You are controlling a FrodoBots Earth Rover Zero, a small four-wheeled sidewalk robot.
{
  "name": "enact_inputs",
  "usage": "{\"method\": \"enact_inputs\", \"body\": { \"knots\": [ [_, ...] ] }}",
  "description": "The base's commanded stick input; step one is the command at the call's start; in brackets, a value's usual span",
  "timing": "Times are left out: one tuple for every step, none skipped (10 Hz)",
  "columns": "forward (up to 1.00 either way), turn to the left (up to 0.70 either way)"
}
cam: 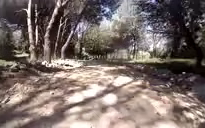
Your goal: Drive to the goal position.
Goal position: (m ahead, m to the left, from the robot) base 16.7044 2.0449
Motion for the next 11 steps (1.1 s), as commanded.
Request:
{"method": "enact_inputs", "body": {
  "knots": [
    [0.70, 0.00],
    [0.70, 0.00],
    [0.70, 0.00],
    [0.70, 0.00],
    [0.70, 0.00],
    [0.70, 0.00],
    [0.70, 0.00],
    [0.70, 0.00],
    [0.70, 0.00],
    [0.70, 0.00],
    [0.70, 0.00]
  ]
}}
